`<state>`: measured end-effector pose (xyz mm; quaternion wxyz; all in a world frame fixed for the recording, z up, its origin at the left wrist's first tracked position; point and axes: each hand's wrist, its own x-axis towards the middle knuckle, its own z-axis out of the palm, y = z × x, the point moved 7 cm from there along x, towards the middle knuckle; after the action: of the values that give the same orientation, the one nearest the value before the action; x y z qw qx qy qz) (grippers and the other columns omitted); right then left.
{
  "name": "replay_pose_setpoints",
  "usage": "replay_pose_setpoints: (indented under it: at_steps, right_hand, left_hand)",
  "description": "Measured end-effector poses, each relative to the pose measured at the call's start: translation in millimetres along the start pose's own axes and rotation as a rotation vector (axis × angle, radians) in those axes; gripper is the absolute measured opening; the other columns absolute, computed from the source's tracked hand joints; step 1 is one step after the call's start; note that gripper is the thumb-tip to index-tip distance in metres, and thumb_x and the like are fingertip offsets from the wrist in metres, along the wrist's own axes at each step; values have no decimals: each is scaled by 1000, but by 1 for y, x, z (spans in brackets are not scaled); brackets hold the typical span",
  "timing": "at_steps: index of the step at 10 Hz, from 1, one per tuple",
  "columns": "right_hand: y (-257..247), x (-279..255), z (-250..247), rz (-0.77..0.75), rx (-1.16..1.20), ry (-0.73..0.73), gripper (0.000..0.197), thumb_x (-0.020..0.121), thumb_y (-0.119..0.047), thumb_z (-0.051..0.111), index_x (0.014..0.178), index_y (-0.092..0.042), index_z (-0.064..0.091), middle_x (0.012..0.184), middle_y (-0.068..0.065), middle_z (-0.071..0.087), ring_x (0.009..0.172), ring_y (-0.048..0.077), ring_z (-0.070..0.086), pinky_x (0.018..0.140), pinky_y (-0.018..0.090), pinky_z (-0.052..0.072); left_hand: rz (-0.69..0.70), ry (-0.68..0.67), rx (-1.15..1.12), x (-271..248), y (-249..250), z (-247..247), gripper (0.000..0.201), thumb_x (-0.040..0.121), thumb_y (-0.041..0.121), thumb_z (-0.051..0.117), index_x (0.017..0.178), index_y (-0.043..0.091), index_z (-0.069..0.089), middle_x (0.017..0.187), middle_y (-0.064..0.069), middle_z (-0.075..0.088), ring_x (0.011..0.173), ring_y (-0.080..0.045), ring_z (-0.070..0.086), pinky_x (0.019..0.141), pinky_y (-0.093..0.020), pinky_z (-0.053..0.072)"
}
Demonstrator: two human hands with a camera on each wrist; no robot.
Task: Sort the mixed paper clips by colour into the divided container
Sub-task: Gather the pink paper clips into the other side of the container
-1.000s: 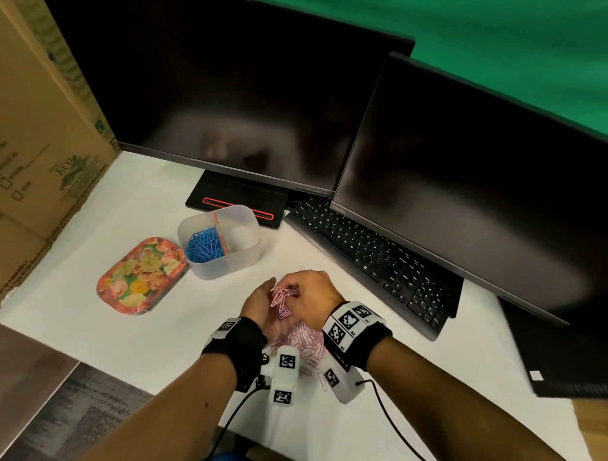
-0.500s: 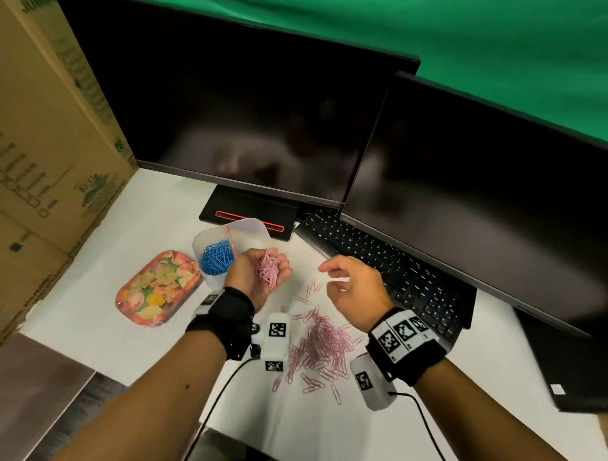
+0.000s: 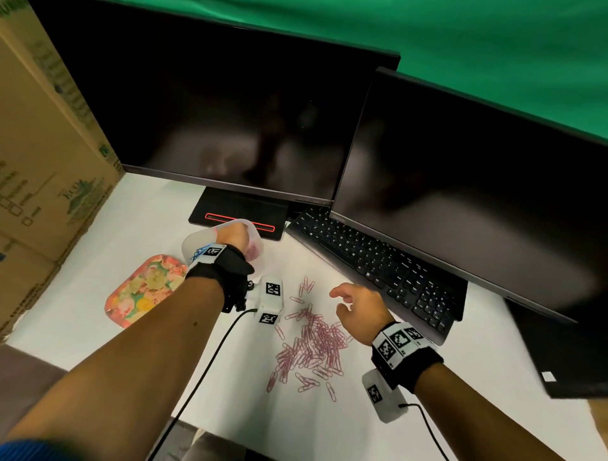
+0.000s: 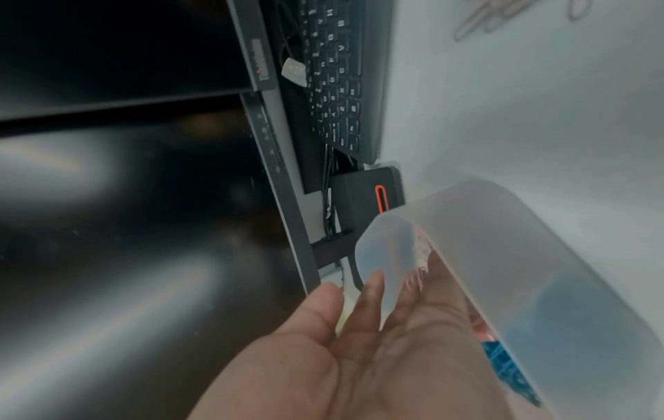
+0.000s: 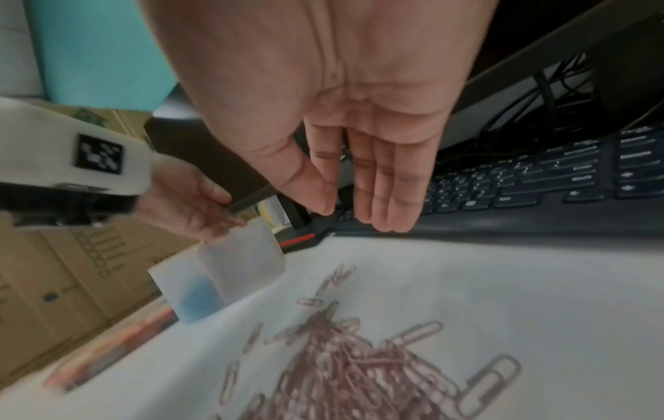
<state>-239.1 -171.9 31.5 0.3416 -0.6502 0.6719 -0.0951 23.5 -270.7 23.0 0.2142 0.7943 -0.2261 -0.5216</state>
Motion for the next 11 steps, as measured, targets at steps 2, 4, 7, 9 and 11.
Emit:
replay_pose_setpoints:
  at_steps: [2, 4, 7, 9, 11]
  right_hand:
    - [-6, 34, 39, 33, -260, -213, 58, 92, -10, 46, 145, -28, 34, 154, -6, 31, 131, 23, 44, 106, 37, 42]
    - [-22, 66, 75, -89, -346, -359, 79, 86, 4, 45, 152, -24, 11, 162, 1, -5, 149, 22, 0, 121, 45, 11]
    - [-12, -20, 97, -468, -515, -481, 70, 91, 0, 38, 153, -13, 9, 162, 2, -2, 149, 17, 0, 122, 35, 8]
    - [26, -33, 46, -158, -223, -217, 67, 91, -8, 46, 151, -26, 22, 160, -9, 13, 145, 12, 20, 118, 34, 26]
    - [64, -32, 48, 11, -244, -188, 79, 87, -4, 50, 153, -12, 7, 162, 7, 2, 149, 24, 4, 120, 34, 13]
  left_hand:
    - [264, -3, -416, -23, -7, -9, 38, 96, 8, 40, 132, 0, 49, 119, -21, 61, 69, -19, 58, 81, -35, 55]
    - [655, -46, -19, -58, -27, 6, 28, 90, 5, 53, 82, 30, 64, 85, -2, 66, 75, -20, 63, 70, -29, 49]
    - [710, -256, 1218, -54, -124, 66, 92, 73, 21, 68, 150, 19, 17, 149, -6, 21, 136, -28, 26, 106, -40, 40]
    - [826, -393, 1236, -69, -140, 88, 82, 75, 23, 66, 147, 22, 28, 141, -3, 29, 130, -25, 33, 103, -40, 42]
    - [759, -281, 1339, -71, -140, 78, 124, 60, 36, 83, 151, 20, 0, 140, -7, 25, 128, -29, 36, 97, -45, 47]
